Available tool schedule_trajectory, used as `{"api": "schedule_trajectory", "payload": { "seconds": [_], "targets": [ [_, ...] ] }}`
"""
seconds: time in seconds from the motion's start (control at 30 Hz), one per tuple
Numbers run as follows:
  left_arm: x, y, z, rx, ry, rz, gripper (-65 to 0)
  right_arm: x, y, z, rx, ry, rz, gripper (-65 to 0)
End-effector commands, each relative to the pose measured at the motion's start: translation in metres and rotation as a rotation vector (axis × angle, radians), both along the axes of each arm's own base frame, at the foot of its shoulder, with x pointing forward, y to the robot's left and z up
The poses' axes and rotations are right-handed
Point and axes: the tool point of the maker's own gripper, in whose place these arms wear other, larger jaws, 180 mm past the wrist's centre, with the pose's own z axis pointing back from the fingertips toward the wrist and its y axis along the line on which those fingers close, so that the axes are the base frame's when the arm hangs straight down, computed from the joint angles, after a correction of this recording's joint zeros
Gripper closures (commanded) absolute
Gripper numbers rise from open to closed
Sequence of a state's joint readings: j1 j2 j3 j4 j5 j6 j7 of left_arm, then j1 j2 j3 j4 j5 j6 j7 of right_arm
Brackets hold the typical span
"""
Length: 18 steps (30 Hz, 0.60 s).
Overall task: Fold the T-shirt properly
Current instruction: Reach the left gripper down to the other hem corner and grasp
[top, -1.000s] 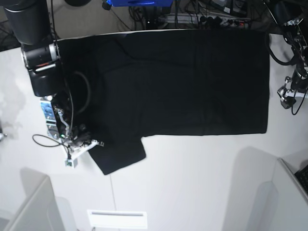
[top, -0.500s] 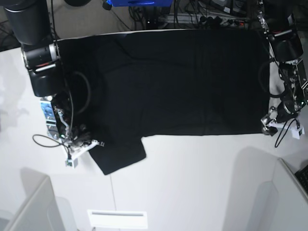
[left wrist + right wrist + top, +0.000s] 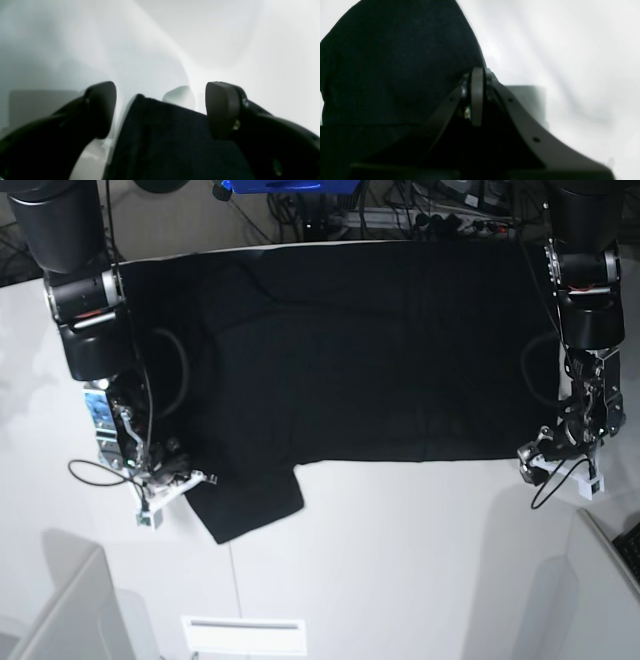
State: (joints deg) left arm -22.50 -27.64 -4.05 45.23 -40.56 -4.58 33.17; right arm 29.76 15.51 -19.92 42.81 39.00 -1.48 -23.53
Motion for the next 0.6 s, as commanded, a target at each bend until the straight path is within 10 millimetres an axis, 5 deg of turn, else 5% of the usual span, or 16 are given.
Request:
{"api": "schedule_trajectory", "payload": {
  "seconds": [0.0,0.27,0.57],
  "targets": [
    [-0.007,-0.001,-0.005,-0.019,0.042,-0.005,-43.8,0.008,-0.002,0.010,0.000,-0.012,0.001,0.0],
    [-0.012,0.000,-0.011,-0.025,0.060,0.003,0.0,0.007,-0.002,0.010,0.001,-0.014,-0.001,0.0],
    [-0.003,-0.003,0.002,-0.012,0.020,-0.024,0.0,0.012,0.003,0.037,0.014,-0.106,0.026,0.0]
  ]
}}
